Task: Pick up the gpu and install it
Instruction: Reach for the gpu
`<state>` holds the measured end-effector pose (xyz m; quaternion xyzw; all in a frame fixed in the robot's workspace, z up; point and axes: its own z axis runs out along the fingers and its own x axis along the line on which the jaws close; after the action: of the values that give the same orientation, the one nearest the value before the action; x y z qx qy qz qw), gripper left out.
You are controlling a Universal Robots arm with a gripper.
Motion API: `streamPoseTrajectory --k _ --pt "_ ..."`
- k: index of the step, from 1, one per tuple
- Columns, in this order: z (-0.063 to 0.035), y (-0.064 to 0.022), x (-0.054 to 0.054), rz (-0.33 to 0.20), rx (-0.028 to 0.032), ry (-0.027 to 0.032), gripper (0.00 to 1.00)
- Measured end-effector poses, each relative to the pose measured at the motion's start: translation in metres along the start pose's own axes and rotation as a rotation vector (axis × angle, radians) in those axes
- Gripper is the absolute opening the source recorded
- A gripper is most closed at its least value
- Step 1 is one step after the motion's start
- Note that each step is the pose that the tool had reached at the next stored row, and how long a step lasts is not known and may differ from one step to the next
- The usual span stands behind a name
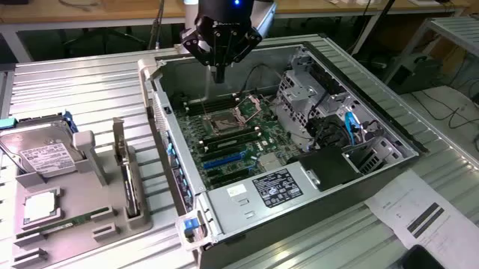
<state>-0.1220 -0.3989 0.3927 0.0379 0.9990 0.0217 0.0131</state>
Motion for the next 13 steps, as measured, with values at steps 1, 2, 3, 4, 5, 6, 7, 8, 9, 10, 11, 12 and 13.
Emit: streamPoseTrajectory --k 1,2,3,4,5,6,7,8,9,10,11,12,13 --pt "-0.0001 -0.0003 0.004 0.000 0.0000 0.0000 0.11" --pt "-0.0003 -0.0008 0.010 0.000 0.0000 0.0000 0.11" --pt "-0.0004 -0.0011 0.014 0.000 0.0000 0.0000 0.11" --pt "-0.0005 -0.0013 0.017 0.000 0.0000 0.0000 0.11" --pt "-0.0006 -0.0016 0.020 0.000 0.0000 0.0000 0.11" --pt "-0.0007 -0.0018 0.023 0.000 0.0001 0.0000 0.11" --pt "-0.0007 -0.0021 0.026 0.000 0.0000 0.0000 0.11" --pt "-0.0008 -0.0023 0.029 0.000 0.0000 0.0000 0.11" --pt "-0.0009 -0.0026 0.032 0.000 0.0000 -0.0001 0.11" --pt "-0.0009 -0.0028 0.034 0.000 0.0000 0.0000 0.11" --pt "-0.0010 -0.0030 0.037 0.000 -0.0001 -0.0001 0.11" --pt "-0.0011 -0.0033 0.040 0.000 0.0000 0.0000 0.11" --pt "-0.0012 -0.0036 0.044 0.000 0.0000 0.0000 0.11"
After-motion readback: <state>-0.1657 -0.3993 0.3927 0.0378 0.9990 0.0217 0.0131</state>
